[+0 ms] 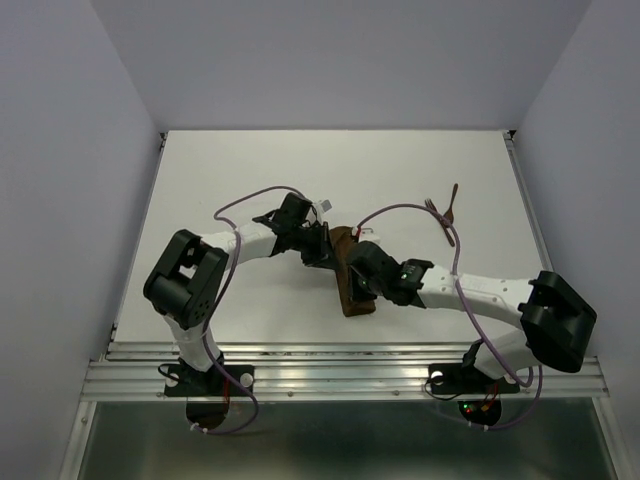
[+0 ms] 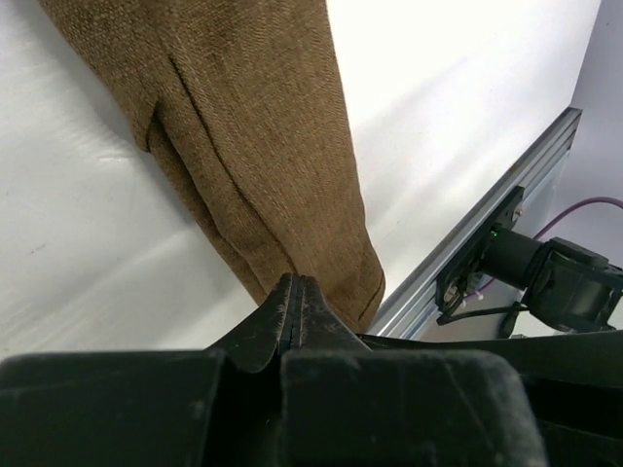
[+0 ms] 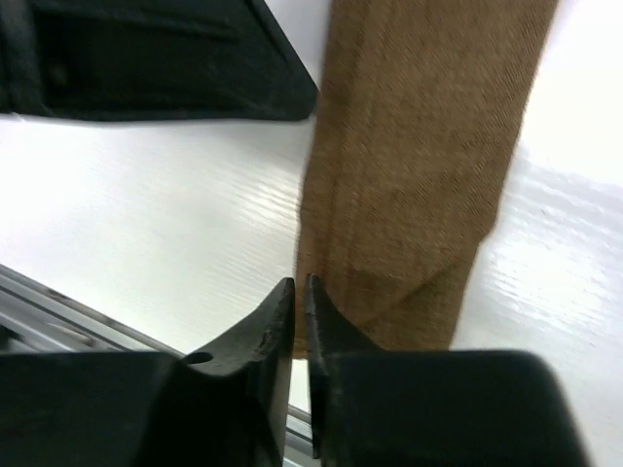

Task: Fold the napkin into a case and place the utensils inside
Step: Smooth out the smaller rectangle-folded napkin at the center of the board.

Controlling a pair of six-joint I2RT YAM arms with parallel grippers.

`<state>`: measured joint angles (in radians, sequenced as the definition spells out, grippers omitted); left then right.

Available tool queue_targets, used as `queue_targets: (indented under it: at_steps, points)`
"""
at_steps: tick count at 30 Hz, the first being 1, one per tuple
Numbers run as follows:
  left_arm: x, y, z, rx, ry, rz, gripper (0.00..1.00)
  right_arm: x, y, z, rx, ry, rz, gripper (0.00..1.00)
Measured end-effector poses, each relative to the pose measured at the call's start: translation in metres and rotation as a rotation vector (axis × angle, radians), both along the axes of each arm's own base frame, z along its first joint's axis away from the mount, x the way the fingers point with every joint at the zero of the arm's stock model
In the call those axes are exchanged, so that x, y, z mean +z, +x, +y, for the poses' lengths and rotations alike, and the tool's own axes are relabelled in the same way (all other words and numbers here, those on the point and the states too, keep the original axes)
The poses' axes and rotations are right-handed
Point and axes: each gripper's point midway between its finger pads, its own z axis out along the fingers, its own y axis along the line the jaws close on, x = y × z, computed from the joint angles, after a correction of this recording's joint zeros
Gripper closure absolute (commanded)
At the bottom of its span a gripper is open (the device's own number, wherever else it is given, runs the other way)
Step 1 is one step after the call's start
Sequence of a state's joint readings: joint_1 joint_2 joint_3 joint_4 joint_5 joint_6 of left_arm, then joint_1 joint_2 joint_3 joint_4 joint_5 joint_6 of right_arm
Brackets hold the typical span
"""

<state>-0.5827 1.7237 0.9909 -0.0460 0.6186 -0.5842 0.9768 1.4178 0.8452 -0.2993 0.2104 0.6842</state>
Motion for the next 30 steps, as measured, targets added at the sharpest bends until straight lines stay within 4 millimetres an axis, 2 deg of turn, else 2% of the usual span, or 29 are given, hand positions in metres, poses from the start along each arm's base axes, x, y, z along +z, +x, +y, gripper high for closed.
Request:
queue_targets:
  at_steps: [5,11,14,18,20,22,24,27,30]
  points:
    - [-0.019,0.001,-0.001,-0.005,0.023,0.041,1.0,-0.019,-0.012,-0.013,-0.002,-0.044,0.051,0.94]
    - [-0.041,0.002,-0.002,-0.011,0.05,0.081,1.0,-0.038,-0.019,-0.012,0.019,-0.067,0.098,0.96]
    - [-0.044,0.004,-0.005,-0.017,0.047,0.092,1.0,-0.053,-0.021,-0.016,0.02,-0.09,0.117,0.95]
    - [-0.042,0.007,-0.008,-0.02,0.042,0.08,1.0,-0.053,-0.02,-0.015,0.022,-0.086,0.11,0.95]
    - [-0.041,0.008,-0.008,-0.022,0.043,0.073,1.0,-0.052,-0.02,-0.015,0.024,-0.088,0.107,0.89]
    - [-0.038,0.008,-0.007,-0.023,0.046,0.068,1.0,-0.05,-0.02,-0.015,0.027,-0.09,0.105,0.83]
    - [-0.029,0.006,-0.005,-0.029,0.048,0.056,1.0,-0.045,-0.02,-0.016,0.034,-0.098,0.105,0.81]
    - [-0.004,0.004,0.0,-0.044,0.052,0.017,1.0,-0.029,-0.013,-0.009,0.039,-0.091,0.083,0.8]
    - [0.029,0.009,0.003,-0.052,0.045,-0.07,1.0,-0.011,-0.002,0.001,0.031,-0.069,0.044,0.74]
